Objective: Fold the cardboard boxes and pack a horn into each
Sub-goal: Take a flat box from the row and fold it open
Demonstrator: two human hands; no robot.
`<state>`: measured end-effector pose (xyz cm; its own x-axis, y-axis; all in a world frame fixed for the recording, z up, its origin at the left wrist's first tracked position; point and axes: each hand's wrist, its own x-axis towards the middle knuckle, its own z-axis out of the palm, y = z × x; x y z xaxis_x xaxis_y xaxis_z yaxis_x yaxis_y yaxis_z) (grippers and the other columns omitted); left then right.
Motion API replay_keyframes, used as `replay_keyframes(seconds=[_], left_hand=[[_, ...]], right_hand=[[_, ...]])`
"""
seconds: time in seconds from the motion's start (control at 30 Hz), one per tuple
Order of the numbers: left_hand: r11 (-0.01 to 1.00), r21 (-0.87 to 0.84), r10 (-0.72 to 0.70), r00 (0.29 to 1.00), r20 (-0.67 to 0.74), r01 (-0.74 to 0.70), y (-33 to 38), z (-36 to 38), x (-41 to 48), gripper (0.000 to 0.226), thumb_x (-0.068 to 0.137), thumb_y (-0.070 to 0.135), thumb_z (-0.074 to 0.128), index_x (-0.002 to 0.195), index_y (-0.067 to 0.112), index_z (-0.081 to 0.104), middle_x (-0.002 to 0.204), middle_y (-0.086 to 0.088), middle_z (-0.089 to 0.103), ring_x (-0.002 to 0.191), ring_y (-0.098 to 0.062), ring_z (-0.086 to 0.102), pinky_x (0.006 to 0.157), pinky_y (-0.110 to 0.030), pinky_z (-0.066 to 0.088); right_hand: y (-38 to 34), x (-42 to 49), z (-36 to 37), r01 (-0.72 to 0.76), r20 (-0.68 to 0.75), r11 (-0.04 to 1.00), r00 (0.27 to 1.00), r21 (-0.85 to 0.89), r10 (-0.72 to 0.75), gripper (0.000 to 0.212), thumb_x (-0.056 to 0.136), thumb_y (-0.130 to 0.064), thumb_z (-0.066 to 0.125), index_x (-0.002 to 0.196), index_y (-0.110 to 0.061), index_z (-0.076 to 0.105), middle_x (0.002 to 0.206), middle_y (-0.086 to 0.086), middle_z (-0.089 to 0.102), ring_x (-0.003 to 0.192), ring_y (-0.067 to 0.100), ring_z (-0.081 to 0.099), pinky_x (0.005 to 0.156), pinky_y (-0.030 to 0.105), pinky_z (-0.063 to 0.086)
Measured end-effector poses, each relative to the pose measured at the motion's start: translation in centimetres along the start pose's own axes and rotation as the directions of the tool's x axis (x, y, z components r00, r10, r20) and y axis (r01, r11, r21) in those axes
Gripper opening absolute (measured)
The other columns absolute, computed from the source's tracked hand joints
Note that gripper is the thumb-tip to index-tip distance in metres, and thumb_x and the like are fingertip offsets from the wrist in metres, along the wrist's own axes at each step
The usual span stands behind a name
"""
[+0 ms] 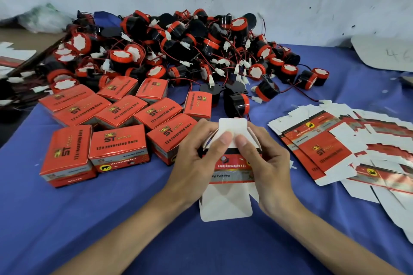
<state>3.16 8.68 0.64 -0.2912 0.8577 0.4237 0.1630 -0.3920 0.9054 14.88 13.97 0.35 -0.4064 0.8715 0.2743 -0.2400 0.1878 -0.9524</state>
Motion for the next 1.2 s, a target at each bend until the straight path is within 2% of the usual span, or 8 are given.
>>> replay_keyframes(seconds=[0.17, 0.37, 0.47, 0.6, 0.83, 1.0, 1.13, 1.2], left_hand=[[1.000, -0.009, 0.000, 1.000, 0.018, 0.000, -0.2, -0.2, 0.0, 0.033, 0.094, 0.028, 0.044, 0.090, -0.003, 0.052, 0.093, -0.006, 0.045, 0.079, -0.012, 0.050, 0.068, -0.021, 0.046], [0.994, 0.079, 0.082, 0.994, -0.076, -0.076, -0.3, 0.1, -0.2, 0.030, 0.092, 0.043, 0.045, 0.084, 0.015, 0.051, 0.103, 0.012, 0.037, 0.094, -0.005, 0.046, 0.079, -0.025, 0.047], [0.983, 0.126, 0.136, 0.990, -0.043, -0.130, -0.2, 0.0, -0.3, 0.016, 0.094, 0.036, 0.040, 0.083, 0.028, 0.049, 0.091, 0.008, 0.039, 0.082, -0.004, 0.045, 0.072, -0.021, 0.043], [0.963, 0.182, 0.204, 0.979, -0.004, -0.200, -0.1, 0.2, -0.4, 0.019, 0.096, 0.033, 0.040, 0.106, 0.032, 0.056, 0.086, 0.006, 0.053, 0.077, -0.009, 0.055, 0.068, -0.019, 0.046], [0.976, 0.140, 0.187, 0.968, -0.166, -0.165, -0.4, 0.6, -0.5, 0.024, 0.091, 0.030, 0.050, 0.069, 0.023, 0.042, 0.068, 0.018, 0.052, 0.060, -0.003, 0.052, 0.057, -0.014, 0.041], [0.975, 0.167, 0.177, 0.962, -0.206, -0.144, -0.5, 0.8, -0.4, 0.031, 0.090, 0.033, 0.050, 0.063, 0.026, 0.038, 0.062, 0.013, 0.048, 0.056, -0.005, 0.048, 0.056, -0.017, 0.040], [0.992, 0.102, 0.098, 0.970, -0.223, -0.076, -0.5, 0.6, -0.3, 0.008, 0.089, 0.029, 0.056, 0.088, 0.026, 0.049, 0.074, 0.009, 0.050, 0.068, -0.006, 0.054, 0.062, -0.019, 0.046], [0.992, 0.102, 0.095, 0.972, -0.214, -0.075, -0.4, 0.5, -0.3, 0.018, 0.088, 0.020, 0.055, 0.103, 0.029, 0.050, 0.079, 0.009, 0.053, 0.073, -0.008, 0.057, 0.065, -0.020, 0.048]], right_hand=[[0.0, 0.1, -0.1, -0.037, 0.011, 0.999, 0.999, 0.020, 0.037, 0.021, 0.087, -0.030, 0.055, 0.092, -0.019, 0.072, 0.094, 0.013, 0.058, 0.084, 0.019, 0.060, 0.073, 0.035, 0.050], [0.2, 0.1, -0.1, -0.065, 0.060, 0.996, 0.996, -0.069, 0.069, 0.034, 0.088, -0.043, 0.046, 0.089, -0.011, 0.059, 0.095, 0.029, 0.050, 0.077, 0.021, 0.058, 0.069, 0.036, 0.051], [0.1, 0.1, 0.0, 0.031, 0.074, 0.988, 0.997, -0.153, -0.020, 0.025, 0.089, -0.048, 0.048, 0.075, -0.031, 0.060, 0.088, 0.016, 0.049, 0.072, 0.013, 0.055, 0.063, 0.026, 0.049], [0.5, 0.0, -0.2, 0.101, 0.042, 0.983, 0.995, -0.155, -0.096, 0.036, 0.088, -0.047, 0.045, 0.070, -0.017, 0.054, 0.075, -0.004, 0.045, 0.067, 0.014, 0.047, 0.060, 0.030, 0.043], [0.7, -0.1, -0.1, 0.148, 0.024, 0.963, 0.989, -0.227, -0.146, 0.021, 0.089, -0.047, 0.046, 0.073, -0.036, 0.053, 0.073, -0.012, 0.051, 0.065, 0.004, 0.050, 0.059, 0.020, 0.043], [1.0, 0.2, -0.3, 0.135, 0.003, 0.970, 0.991, -0.201, -0.137, 0.035, 0.087, -0.045, 0.049, 0.063, -0.020, 0.043, 0.064, -0.009, 0.040, 0.060, 0.010, 0.039, 0.058, 0.027, 0.037], [1.2, 0.3, -0.4, 0.145, 0.001, 0.974, 0.989, -0.171, -0.147, 0.019, 0.085, -0.043, 0.052, 0.075, -0.028, 0.057, 0.071, -0.009, 0.053, 0.067, 0.008, 0.052, 0.061, 0.022, 0.045], [1.1, 0.4, -0.5, 0.167, 0.012, 0.974, 0.986, -0.151, -0.167, 0.011, 0.085, -0.039, 0.054, 0.091, -0.036, 0.062, 0.077, -0.009, 0.058, 0.072, 0.008, 0.056, 0.064, 0.022, 0.048]])
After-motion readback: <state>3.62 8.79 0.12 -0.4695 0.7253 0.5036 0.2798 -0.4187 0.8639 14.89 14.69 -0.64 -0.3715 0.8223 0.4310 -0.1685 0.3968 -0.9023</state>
